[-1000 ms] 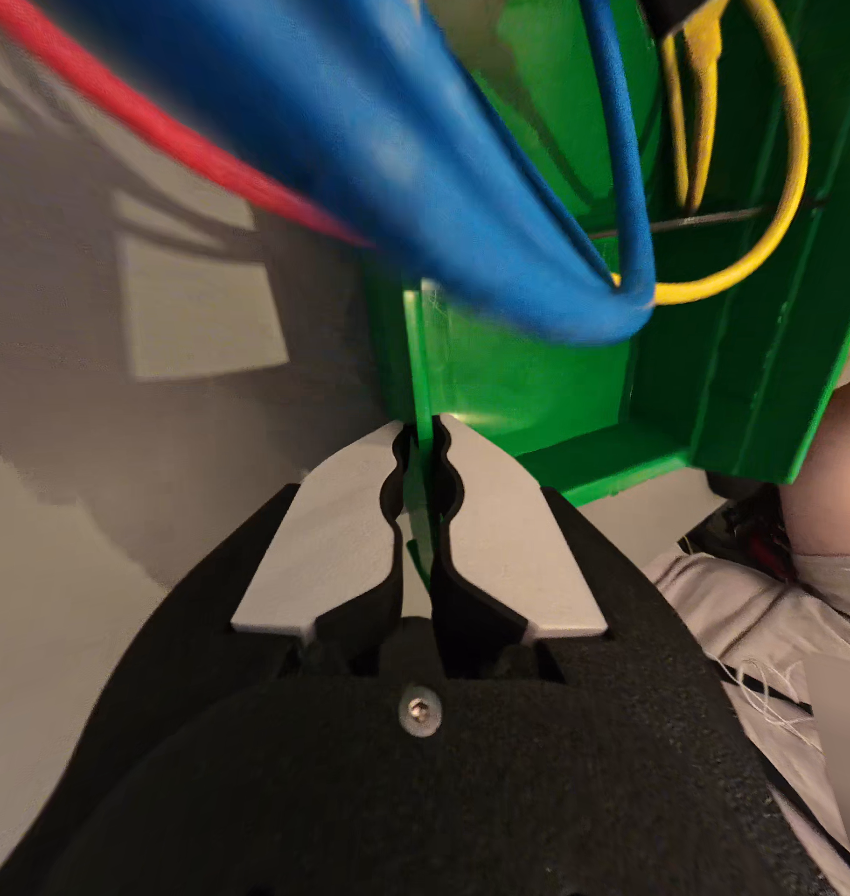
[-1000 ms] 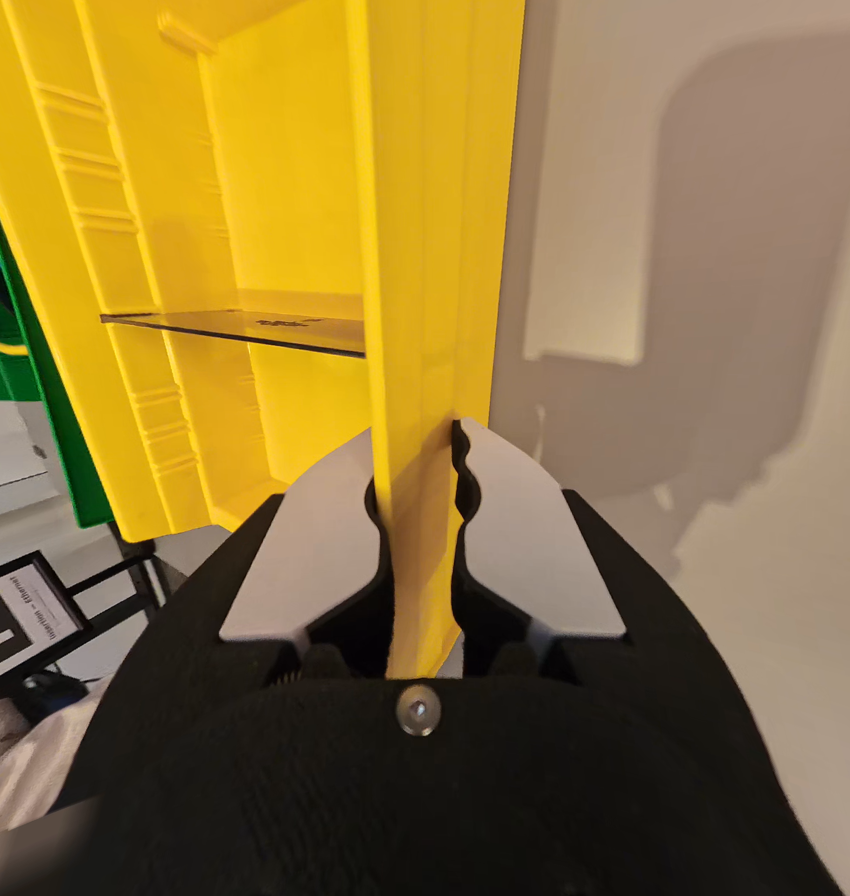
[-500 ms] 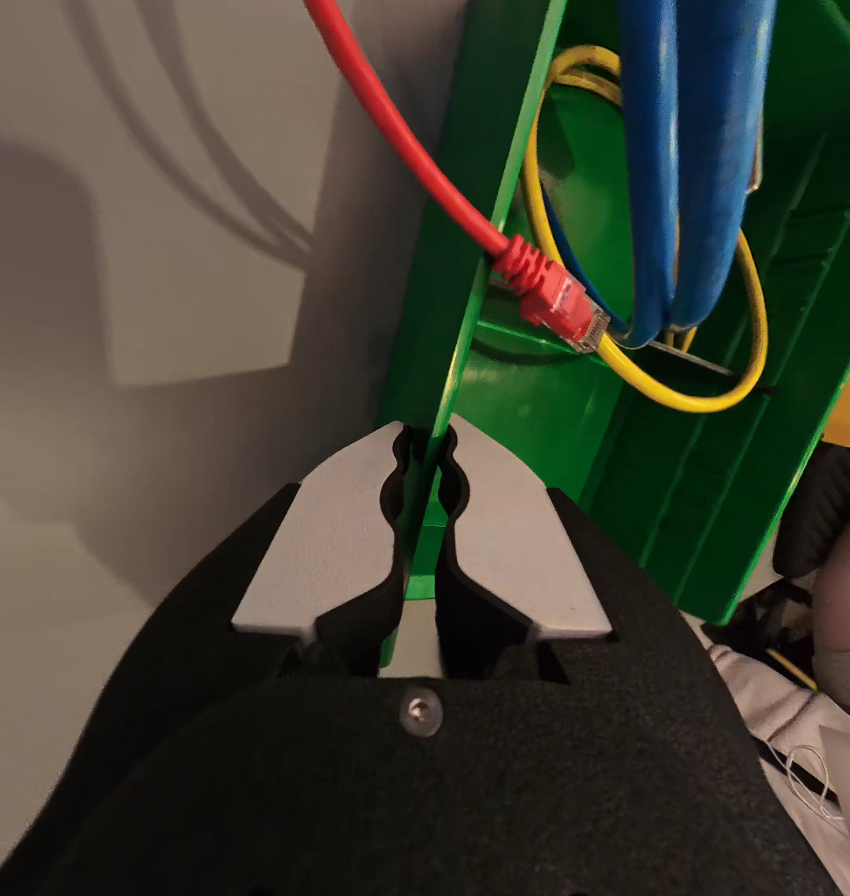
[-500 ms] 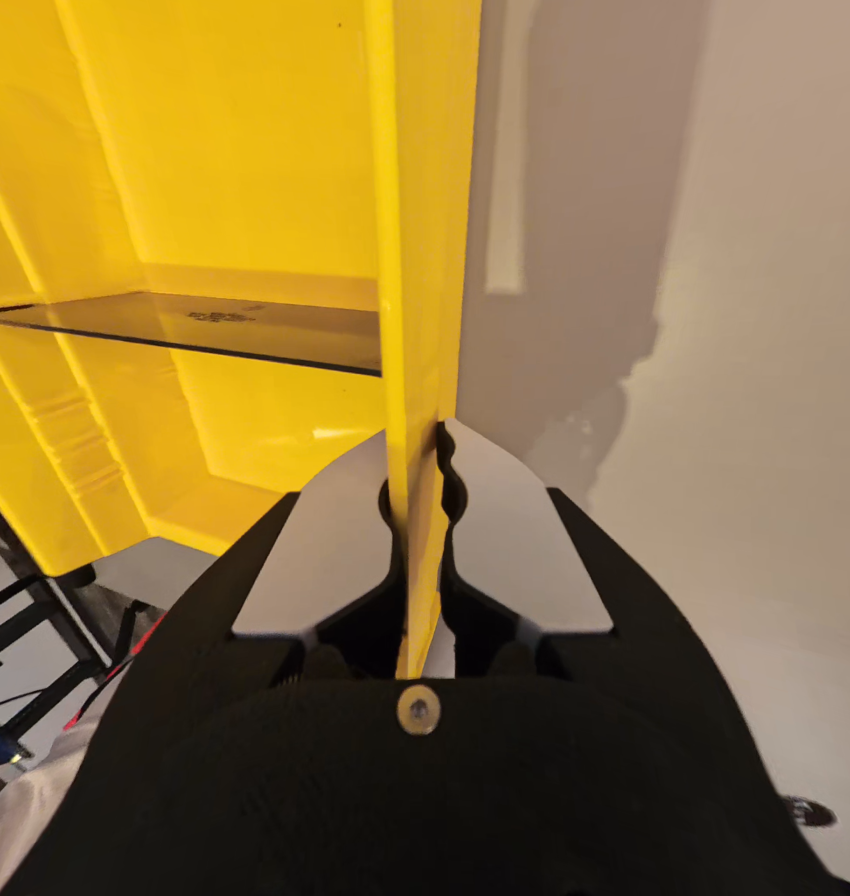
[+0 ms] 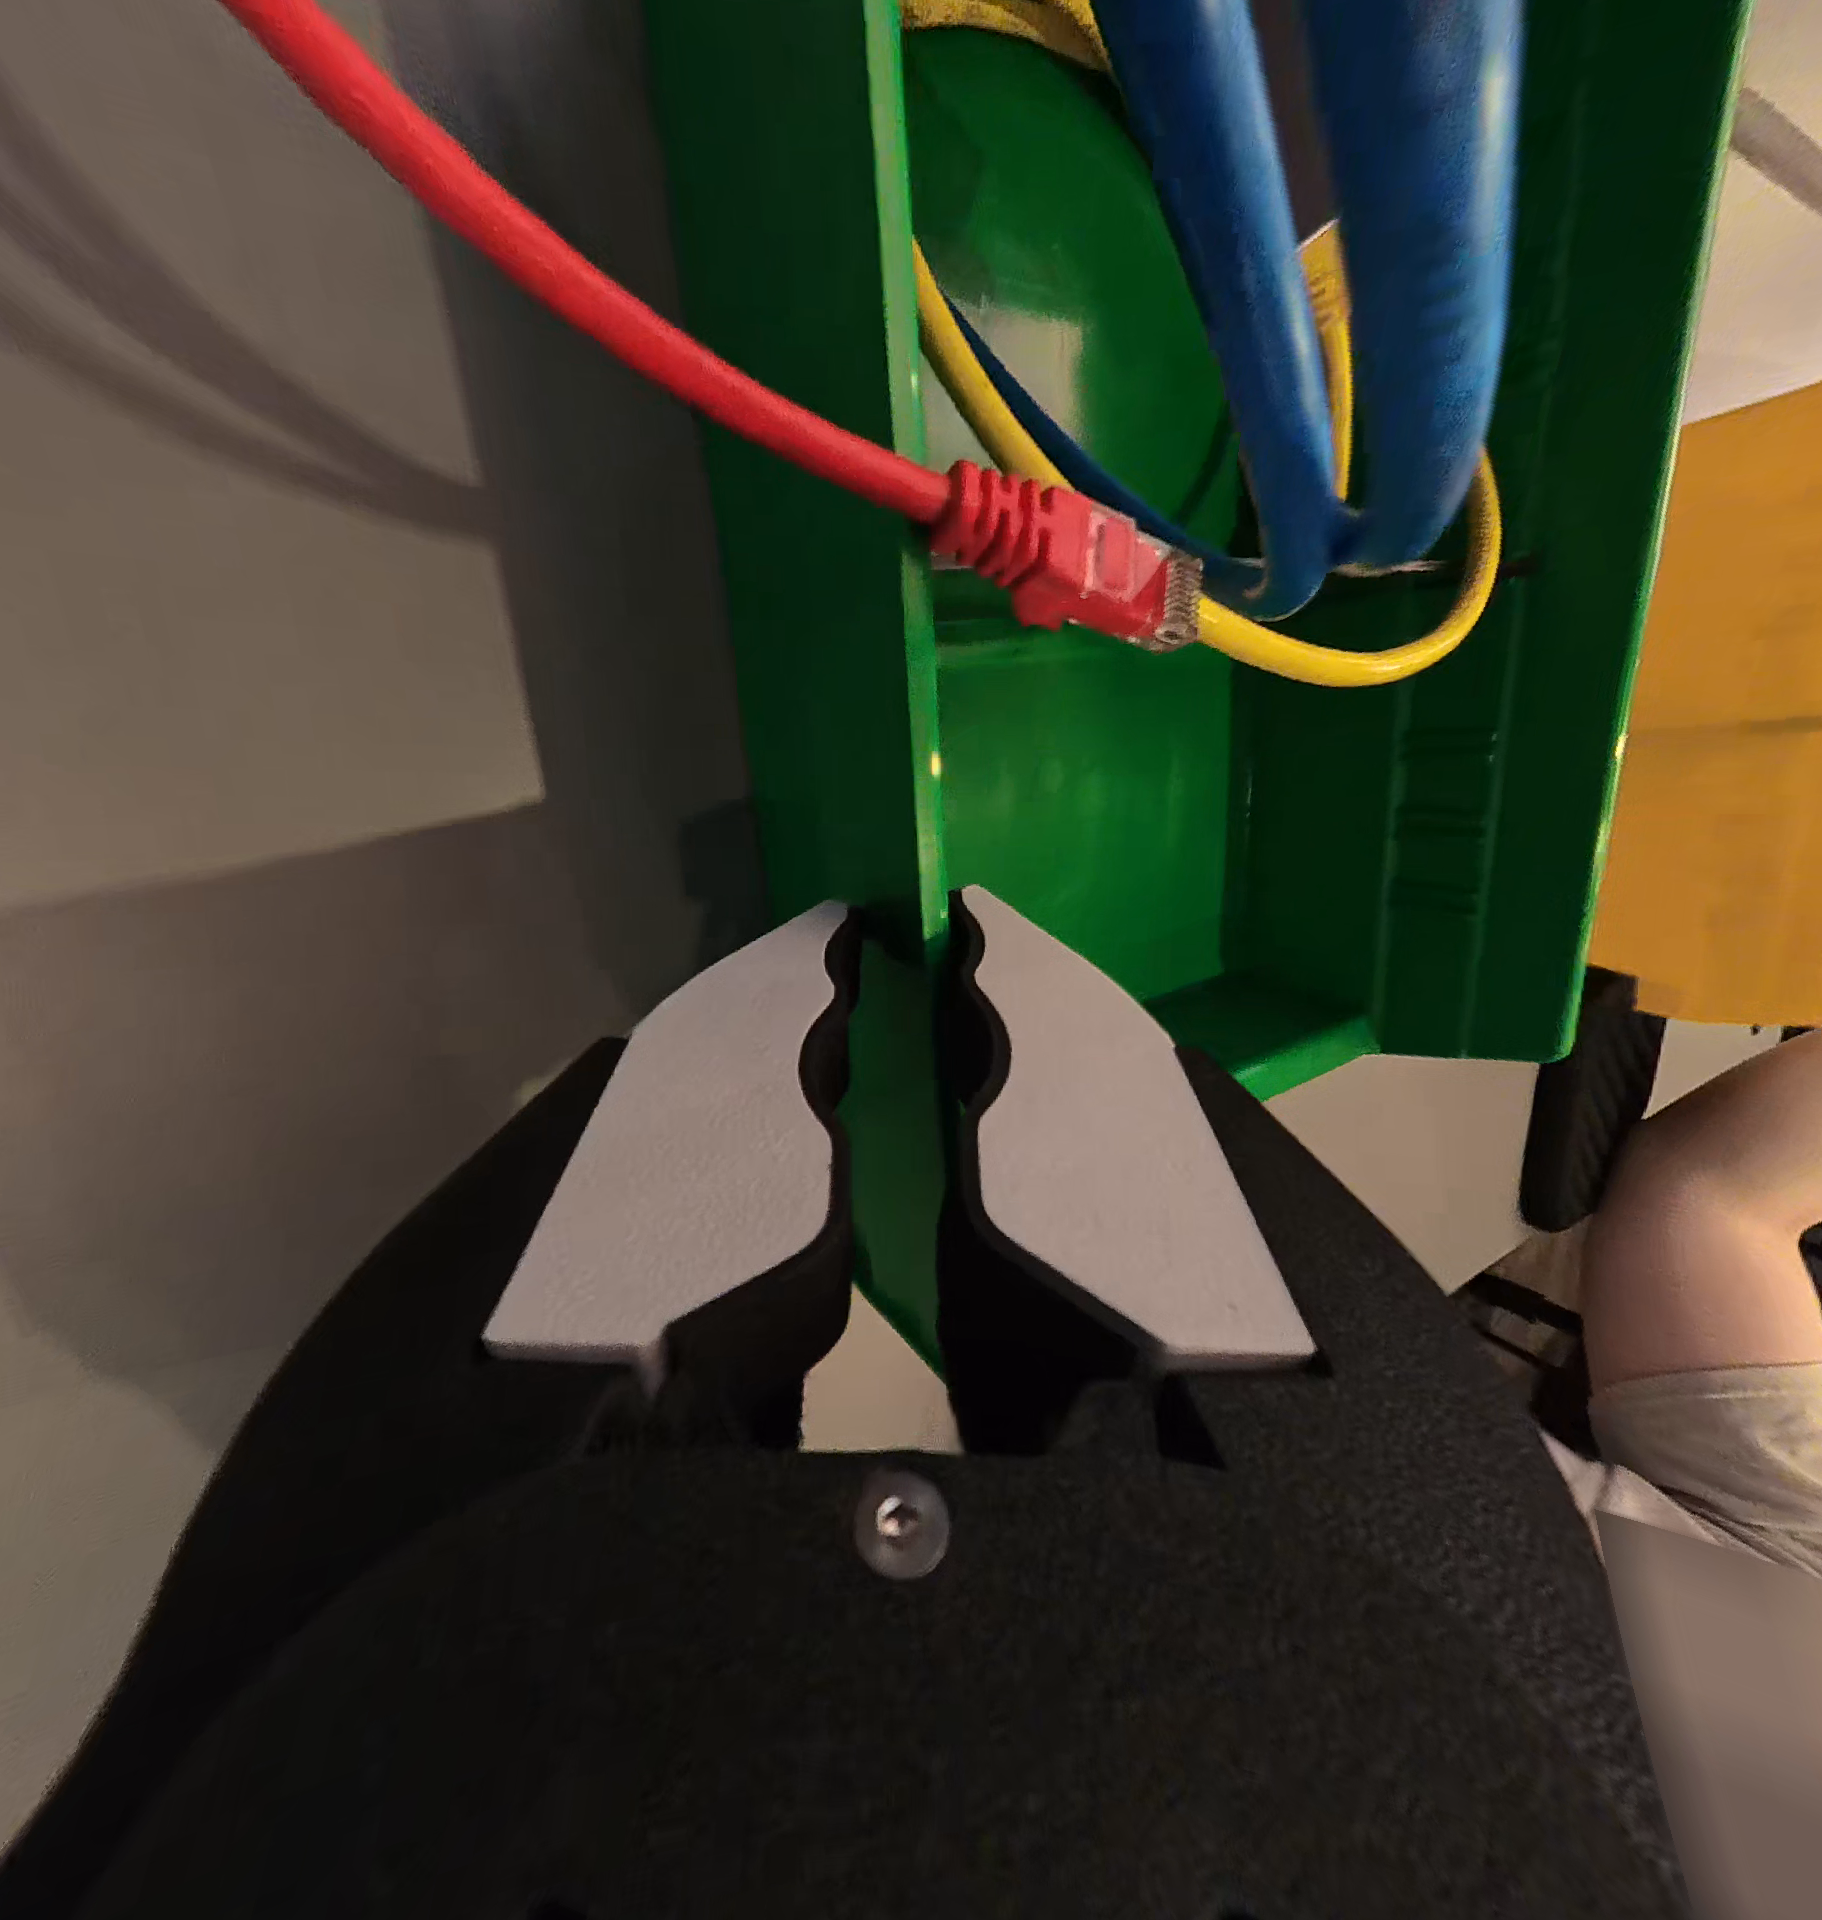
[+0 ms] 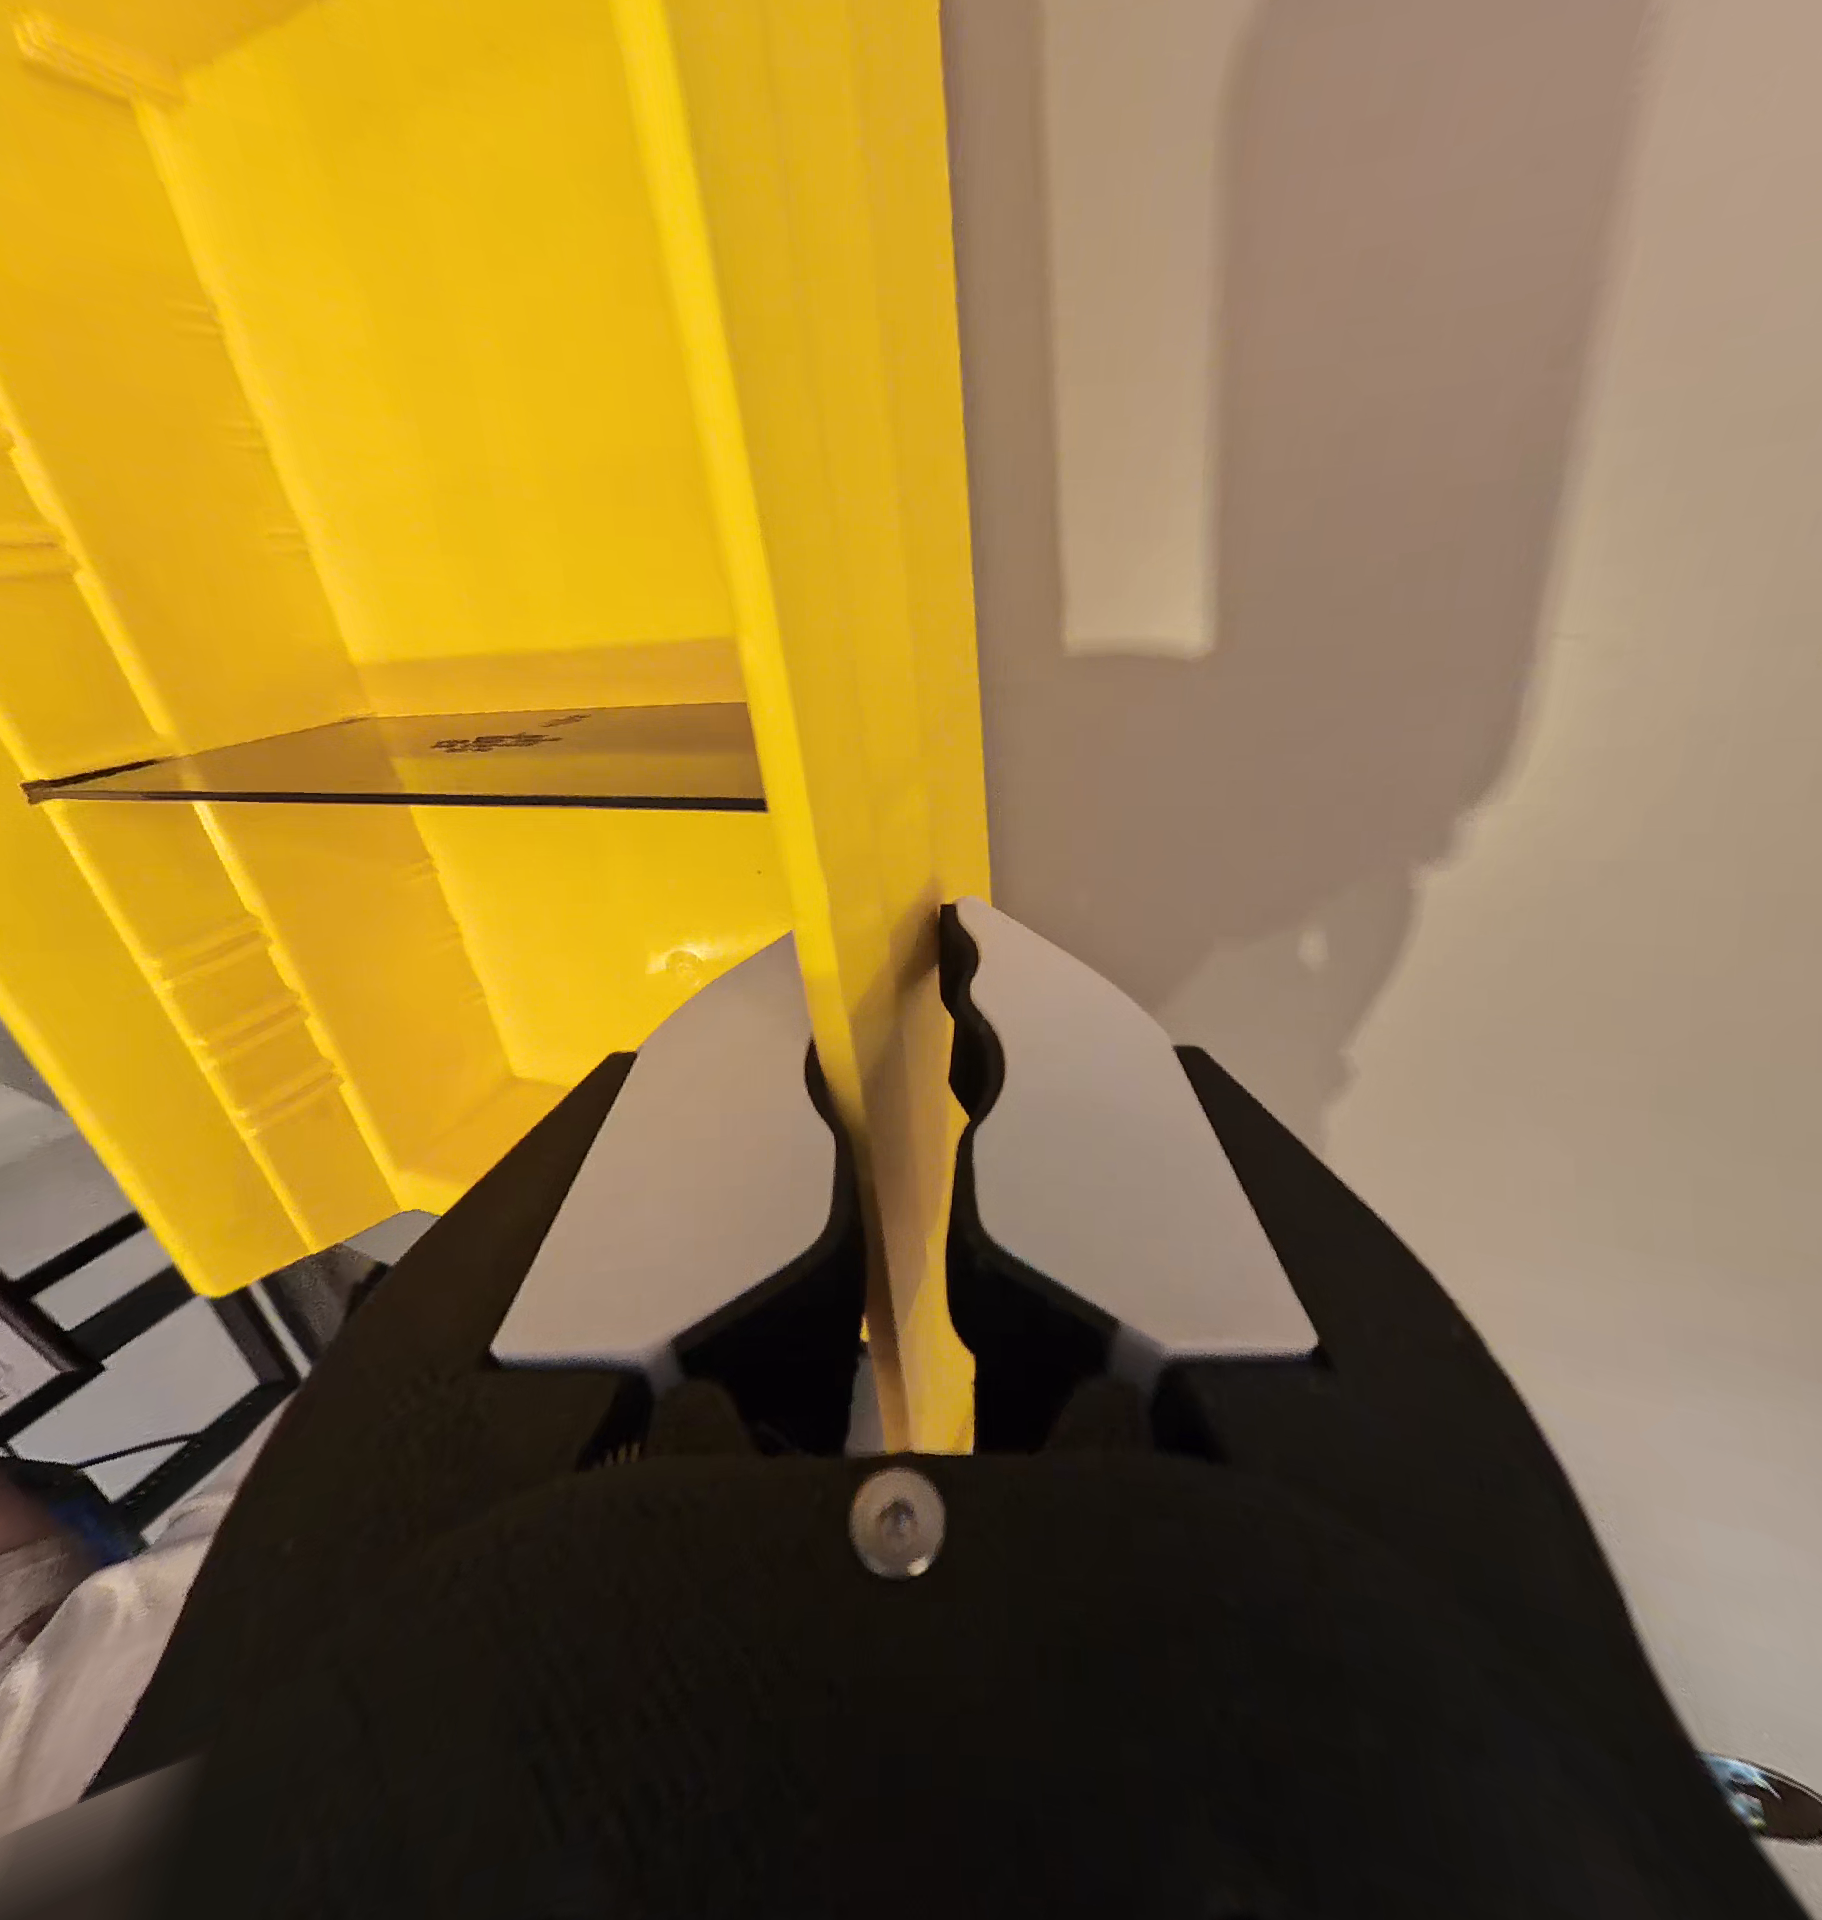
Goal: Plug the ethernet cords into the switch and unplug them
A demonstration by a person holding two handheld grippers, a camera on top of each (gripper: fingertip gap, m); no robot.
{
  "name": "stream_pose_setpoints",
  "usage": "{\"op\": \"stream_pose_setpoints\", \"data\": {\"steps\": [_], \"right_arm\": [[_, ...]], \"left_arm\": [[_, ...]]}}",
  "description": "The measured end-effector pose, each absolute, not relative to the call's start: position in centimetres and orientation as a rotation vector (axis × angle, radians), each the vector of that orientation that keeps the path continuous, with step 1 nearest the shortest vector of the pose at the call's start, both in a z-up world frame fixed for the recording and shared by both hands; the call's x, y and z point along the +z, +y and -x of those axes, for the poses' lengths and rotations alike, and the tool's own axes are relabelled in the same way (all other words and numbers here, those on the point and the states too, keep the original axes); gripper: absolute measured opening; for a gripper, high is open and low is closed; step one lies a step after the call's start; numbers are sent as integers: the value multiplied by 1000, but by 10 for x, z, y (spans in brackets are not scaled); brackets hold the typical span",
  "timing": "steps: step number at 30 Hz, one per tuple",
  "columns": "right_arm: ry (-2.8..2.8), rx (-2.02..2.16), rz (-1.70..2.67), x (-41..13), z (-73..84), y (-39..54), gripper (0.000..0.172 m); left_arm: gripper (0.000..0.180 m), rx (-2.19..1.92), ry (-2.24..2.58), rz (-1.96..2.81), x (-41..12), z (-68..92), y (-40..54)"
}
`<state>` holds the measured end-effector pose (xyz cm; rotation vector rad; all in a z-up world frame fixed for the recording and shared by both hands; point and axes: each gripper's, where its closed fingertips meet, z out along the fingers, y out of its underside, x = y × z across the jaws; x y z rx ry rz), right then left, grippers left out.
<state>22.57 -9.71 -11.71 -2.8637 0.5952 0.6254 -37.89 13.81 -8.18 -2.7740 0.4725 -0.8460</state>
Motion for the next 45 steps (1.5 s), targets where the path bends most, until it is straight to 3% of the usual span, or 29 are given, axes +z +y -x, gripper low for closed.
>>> {"op": "stream_pose_setpoints", "data": {"steps": [15, 40, 45], "right_arm": [[542, 546, 2891, -117, -235, -102, 12], [600, 613, 2835, -119, -239, -96, 18], [638, 744, 2778, -118, -236, -95, 26]], "left_arm": [[9, -666, 641, 2764, -84, 387, 121], [11, -731, 603, 2748, -84, 386, 113], [52, -481, 493, 2646, -68, 409, 129]]}}
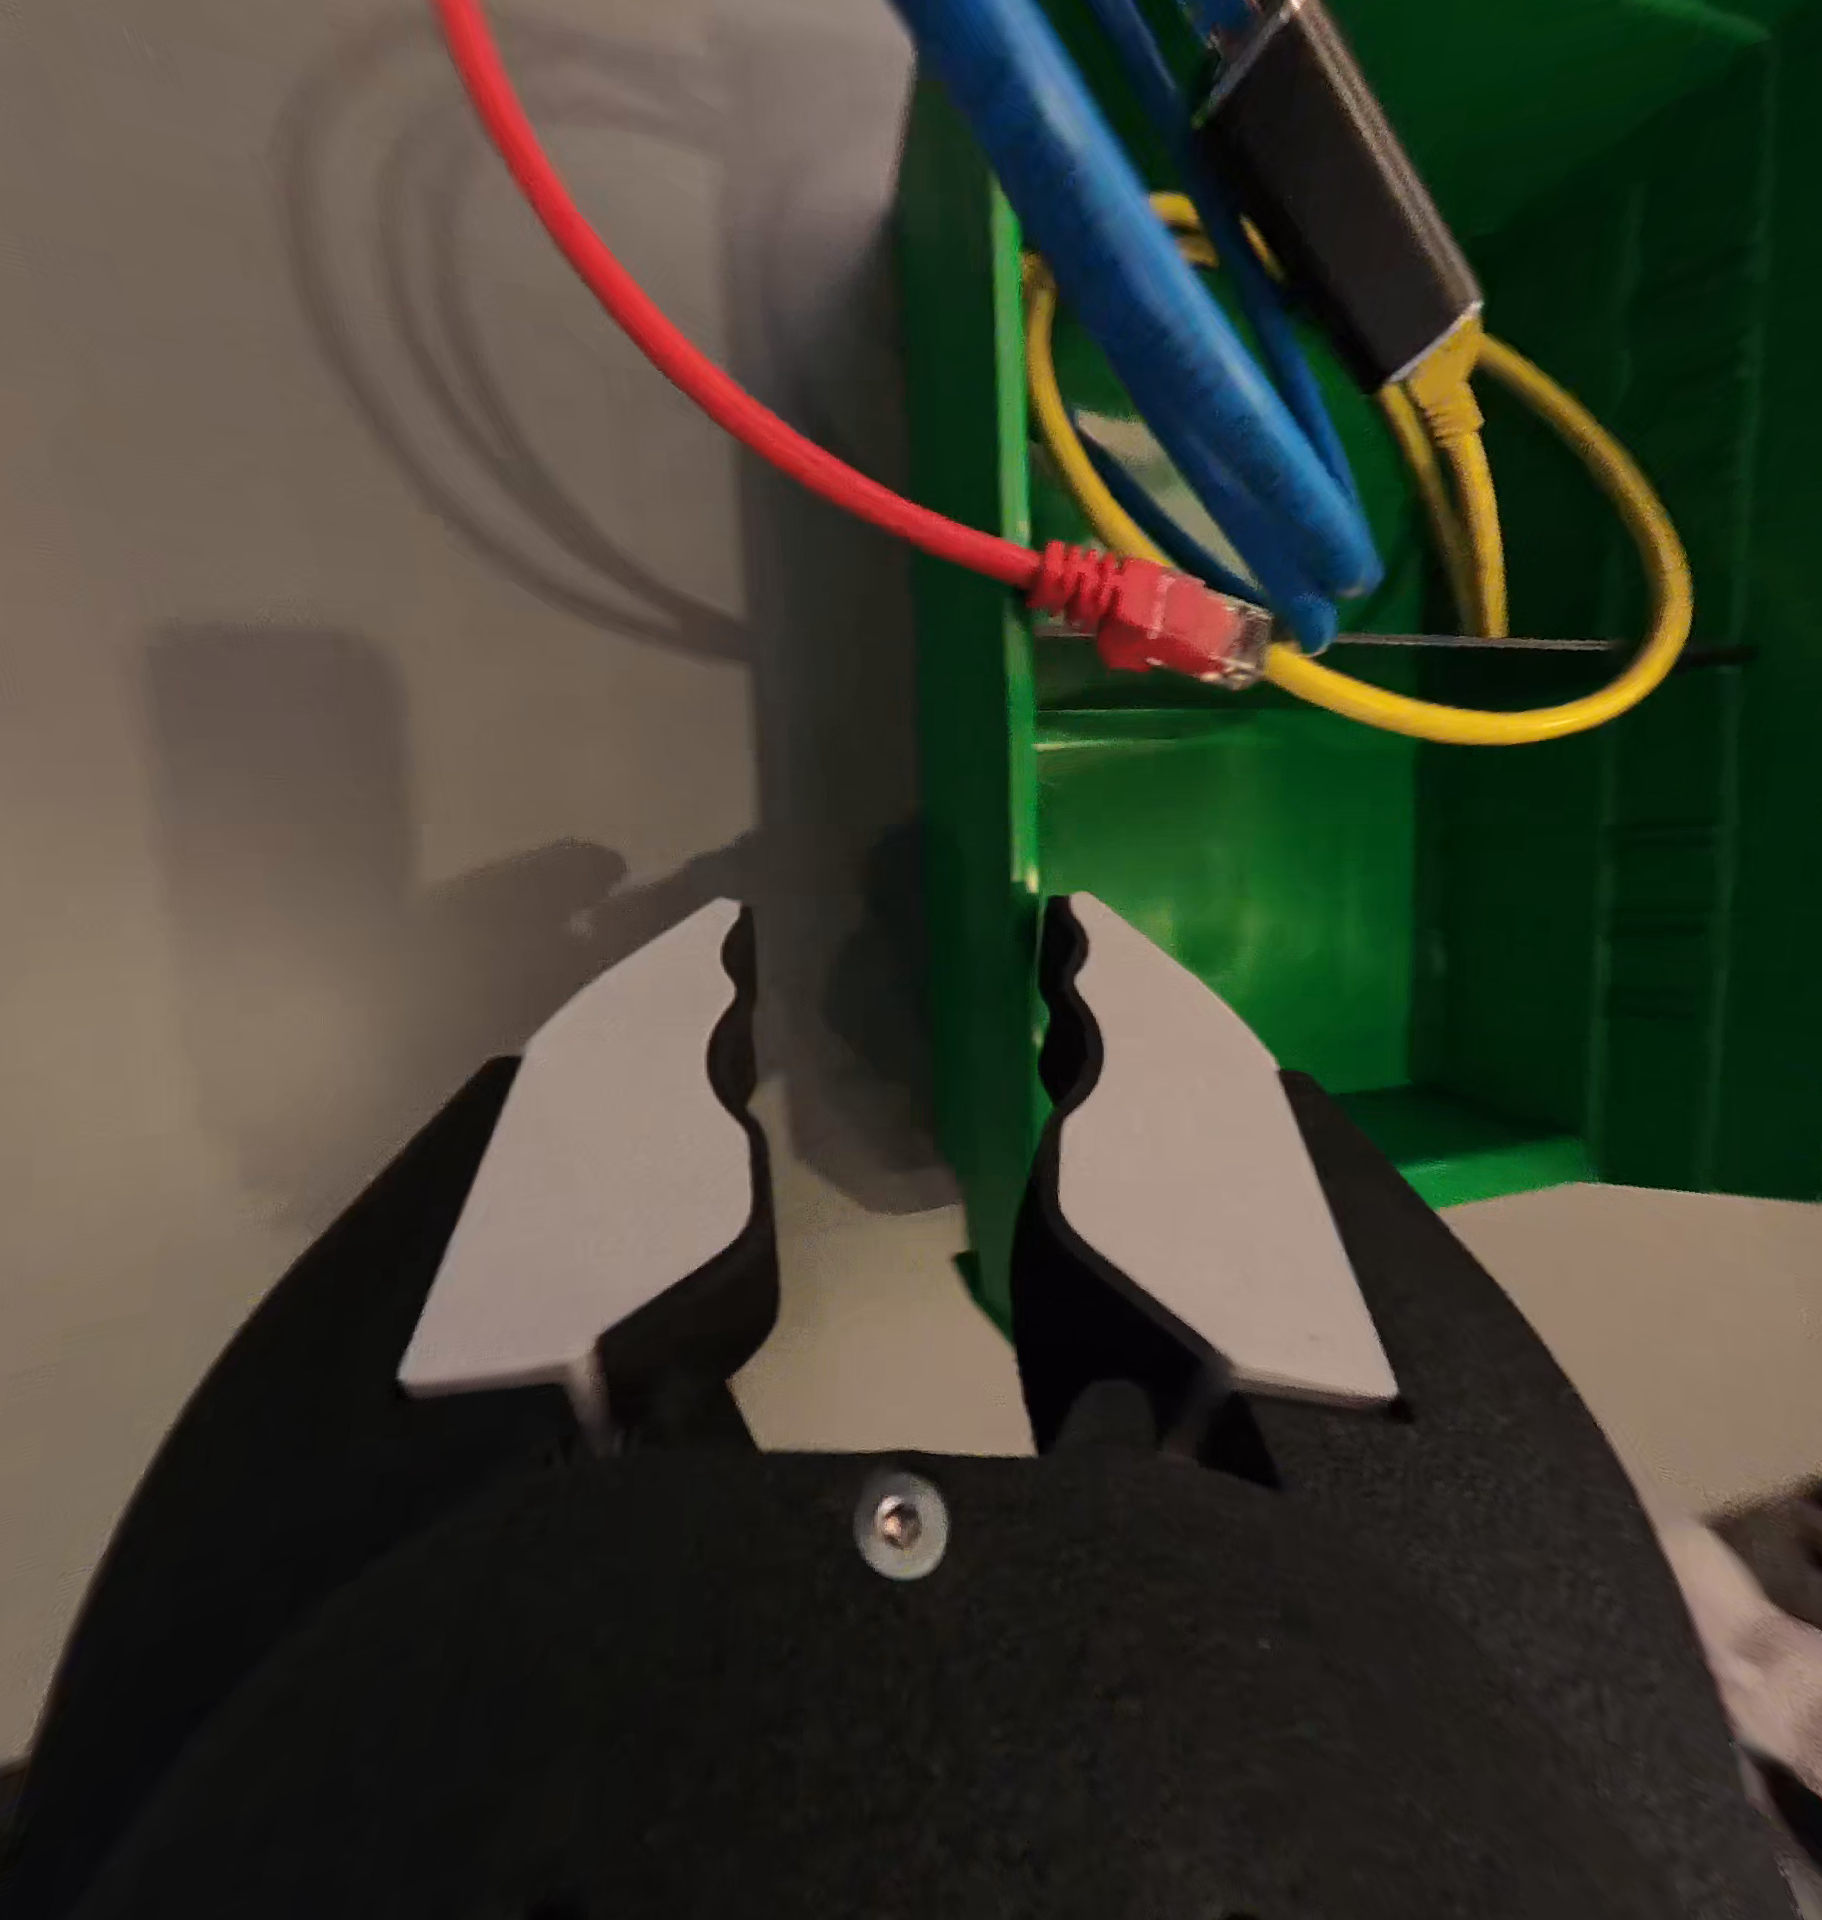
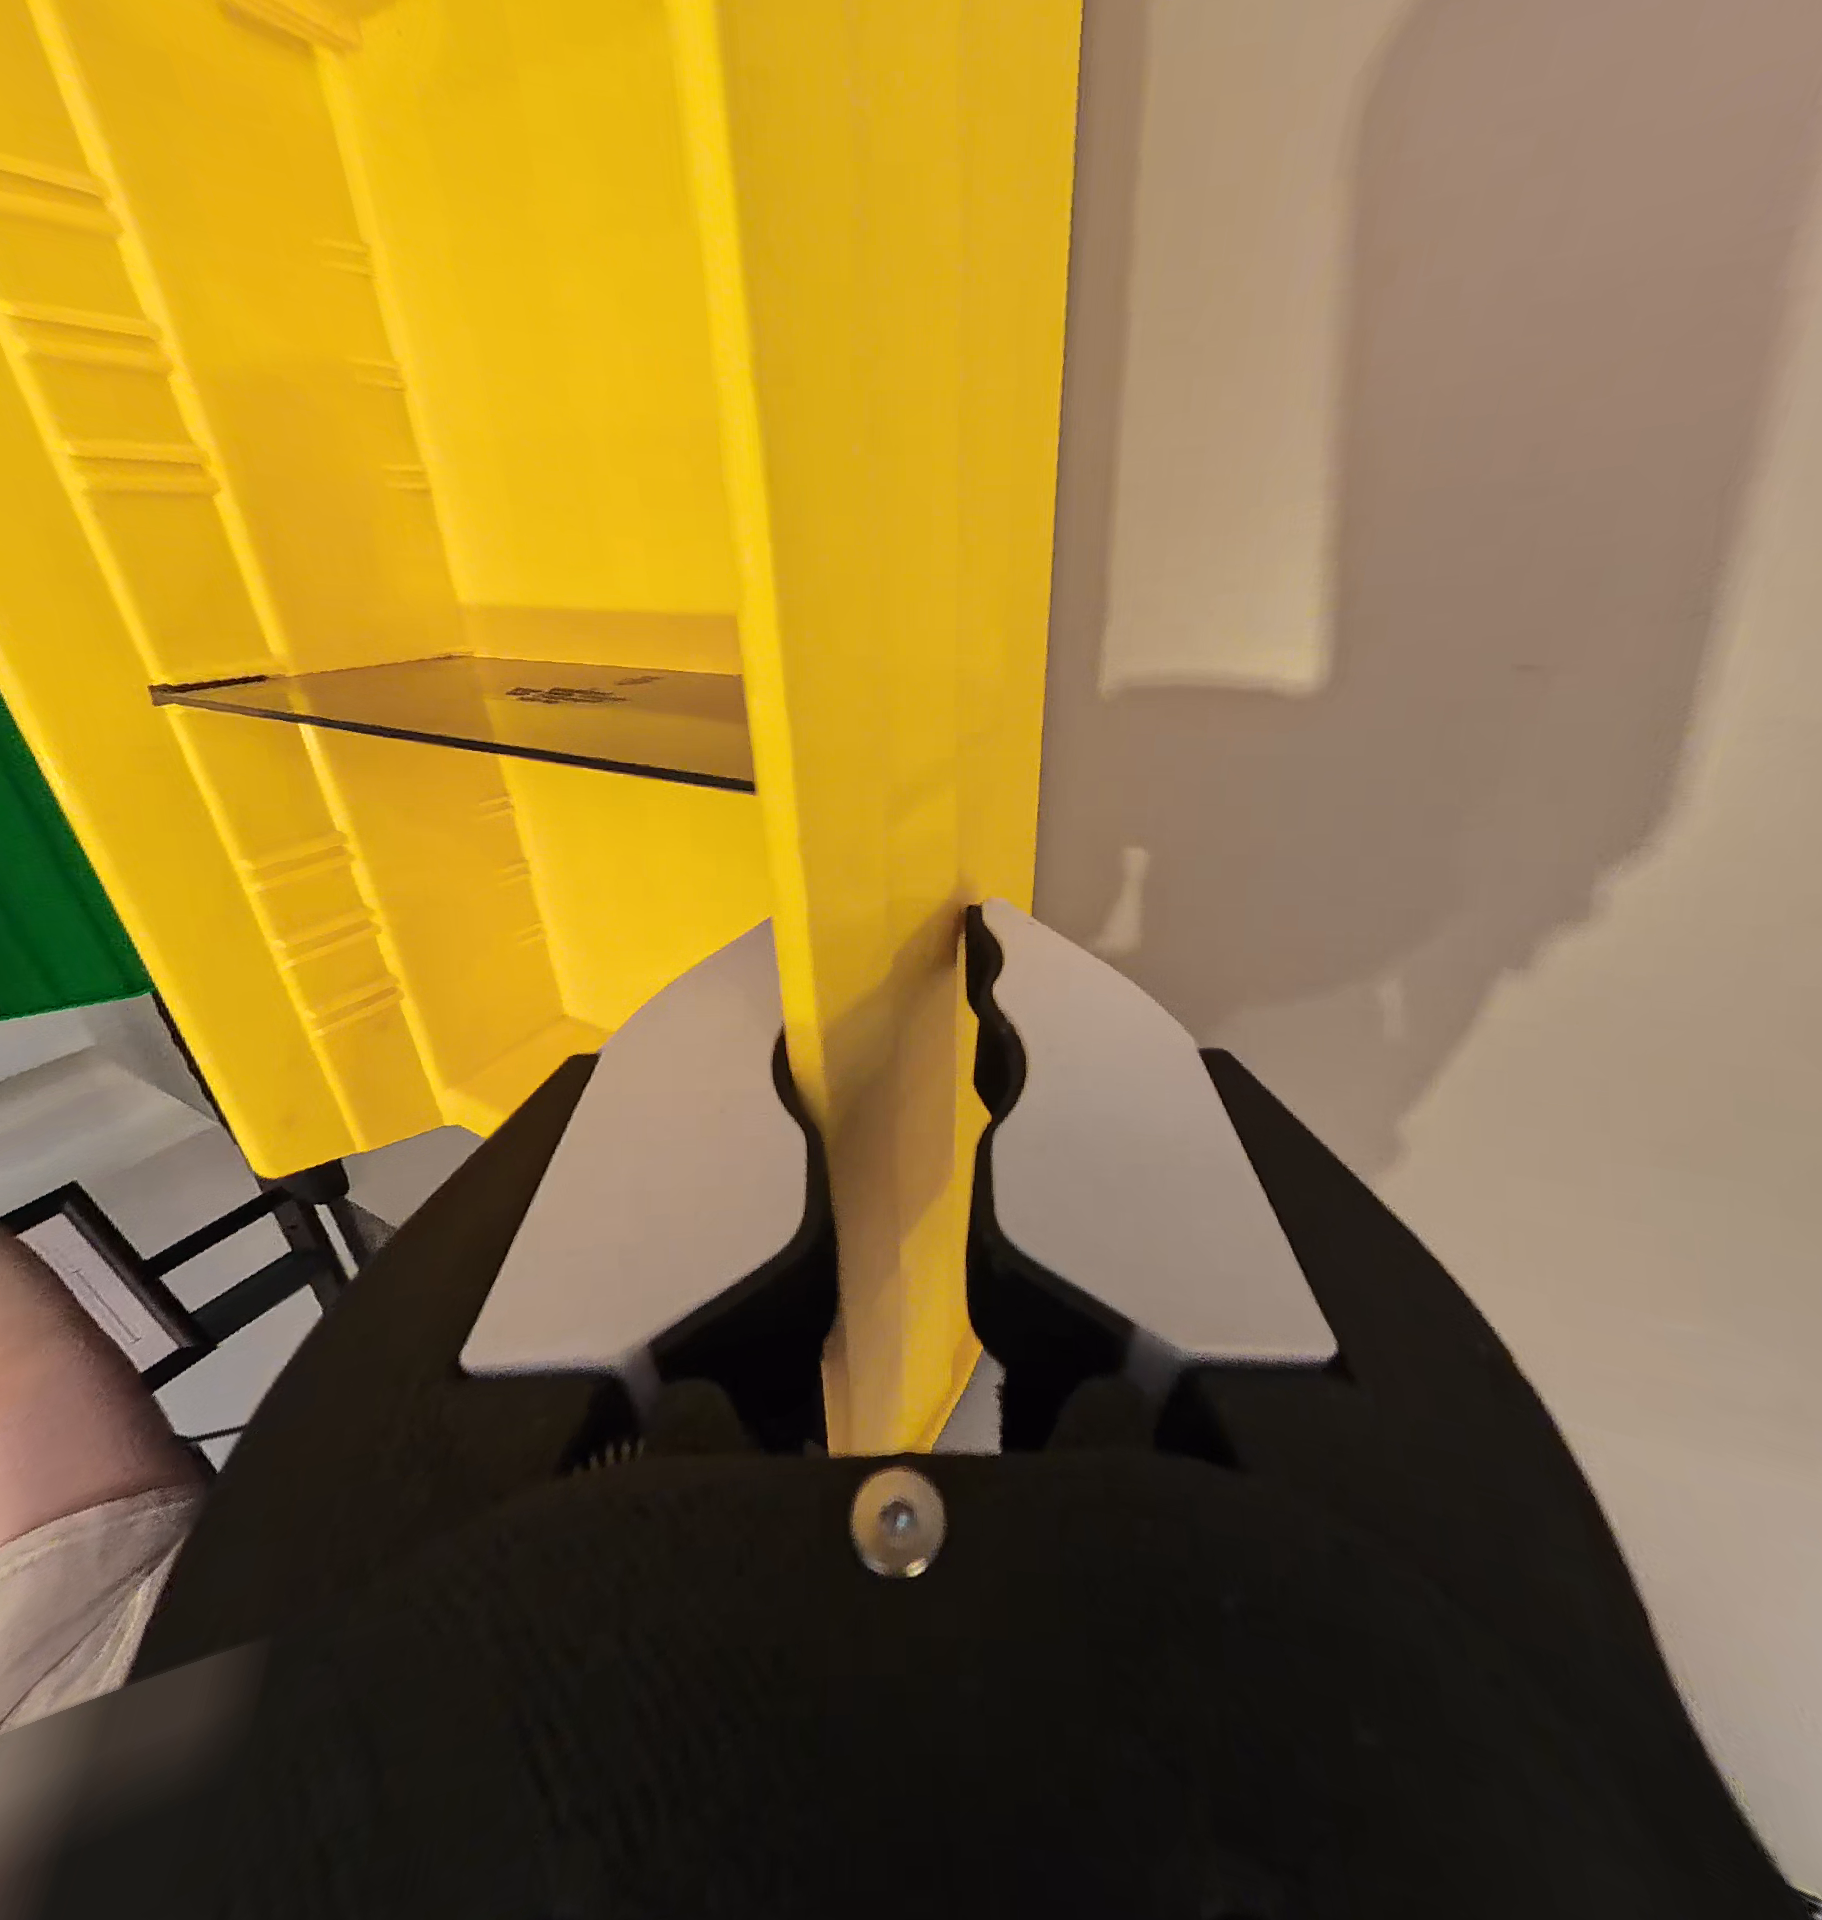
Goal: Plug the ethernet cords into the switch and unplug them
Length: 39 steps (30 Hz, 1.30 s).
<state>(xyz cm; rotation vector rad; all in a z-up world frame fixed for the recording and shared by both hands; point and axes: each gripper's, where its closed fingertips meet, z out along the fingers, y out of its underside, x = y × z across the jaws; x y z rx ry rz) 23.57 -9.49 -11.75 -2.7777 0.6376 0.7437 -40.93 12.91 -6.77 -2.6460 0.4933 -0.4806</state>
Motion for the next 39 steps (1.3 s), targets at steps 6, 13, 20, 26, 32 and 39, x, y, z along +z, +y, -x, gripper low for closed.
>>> {"op": "stream_pose_setpoints", "data": {"steps": [6, 13, 20, 26, 32, 39], "right_arm": [[634, 672, 2742, -107, -241, -92, 26], [656, 500, 2584, -66, -258, -90, 29], [438, 73, 2104, 63, -266, -75, 28], [-36, -145, 1460, 193, -194, -78, 40], [-276, -292, 1112, 217, -132, -72, 40], [-409, -238, 1252, 185, -100, -29, 40]], "left_arm": [[70, 69, 663, 2450, -31, 445, 120], [76, 1083, 833, 1979, 36, 492, 105], [76, 1255, 920, 1823, 56, 479, 96], [64, 980, 1000, 1862, 51, 459, 102], [74, 539, 1171, 1738, 51, 419, 121], [78, 576, 1624, 1757, -2, 390, 133]]}}
